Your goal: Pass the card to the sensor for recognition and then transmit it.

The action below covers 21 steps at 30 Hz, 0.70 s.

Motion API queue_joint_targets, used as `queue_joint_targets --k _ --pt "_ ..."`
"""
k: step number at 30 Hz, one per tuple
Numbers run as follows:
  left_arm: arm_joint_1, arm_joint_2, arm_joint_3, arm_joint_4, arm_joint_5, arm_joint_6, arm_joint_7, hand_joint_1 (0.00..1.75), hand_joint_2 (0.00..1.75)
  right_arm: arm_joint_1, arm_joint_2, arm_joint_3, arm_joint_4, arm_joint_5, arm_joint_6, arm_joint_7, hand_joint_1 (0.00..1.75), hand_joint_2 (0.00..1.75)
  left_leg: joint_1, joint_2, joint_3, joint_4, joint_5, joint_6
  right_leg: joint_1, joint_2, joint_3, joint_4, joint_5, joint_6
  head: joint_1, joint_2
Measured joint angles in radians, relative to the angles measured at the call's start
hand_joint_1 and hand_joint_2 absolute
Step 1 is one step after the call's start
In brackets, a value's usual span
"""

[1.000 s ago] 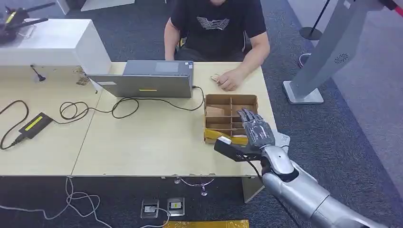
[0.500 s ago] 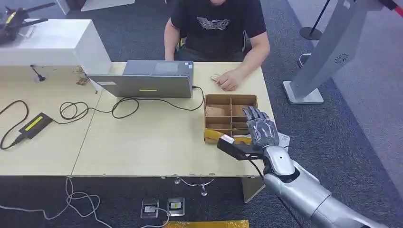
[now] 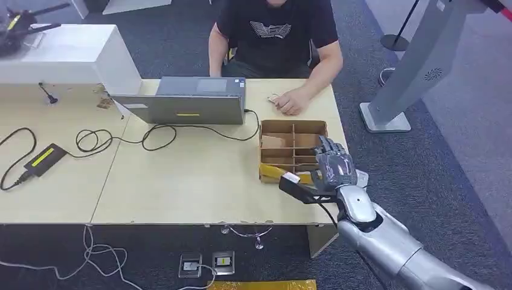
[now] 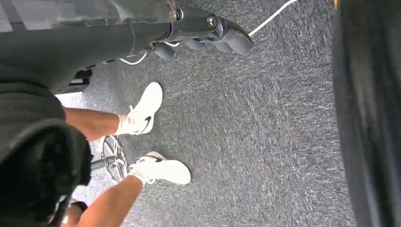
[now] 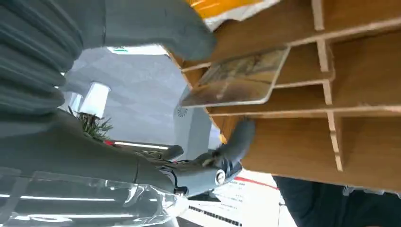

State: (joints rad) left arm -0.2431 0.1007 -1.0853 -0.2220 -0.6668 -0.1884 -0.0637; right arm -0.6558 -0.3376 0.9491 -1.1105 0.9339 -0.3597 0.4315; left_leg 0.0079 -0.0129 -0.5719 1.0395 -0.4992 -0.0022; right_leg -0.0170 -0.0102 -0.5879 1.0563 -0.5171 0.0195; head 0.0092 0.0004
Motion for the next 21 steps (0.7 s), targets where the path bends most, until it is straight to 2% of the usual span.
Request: queue_joint_targets --k 8,21 --pt "-0.001 0.000 0.000 0.000 -0.011 0.002 -0.007 0.00 0.00 0.015 0.003 -0.003 0.019 -0.014 -0.007 -0.036 1.75 1.75 0.000 0.000 0.000 0.000 0.000 0.000 0.000 0.000 0.000 0.000 0.000 0.000 0.000 0.000" --pt "-0.004 -0.003 0.000 0.000 -0.022 -0.002 -0.008 0.00 0.00 0.018 0.005 -0.013 0.023 -0.030 0.007 -0.040 1.75 1.75 0.000 0.000 0.001 0.000 0.000 0.000 0.000 0.000 0.000 0.000 0.000 0.000 0.000 0.000"
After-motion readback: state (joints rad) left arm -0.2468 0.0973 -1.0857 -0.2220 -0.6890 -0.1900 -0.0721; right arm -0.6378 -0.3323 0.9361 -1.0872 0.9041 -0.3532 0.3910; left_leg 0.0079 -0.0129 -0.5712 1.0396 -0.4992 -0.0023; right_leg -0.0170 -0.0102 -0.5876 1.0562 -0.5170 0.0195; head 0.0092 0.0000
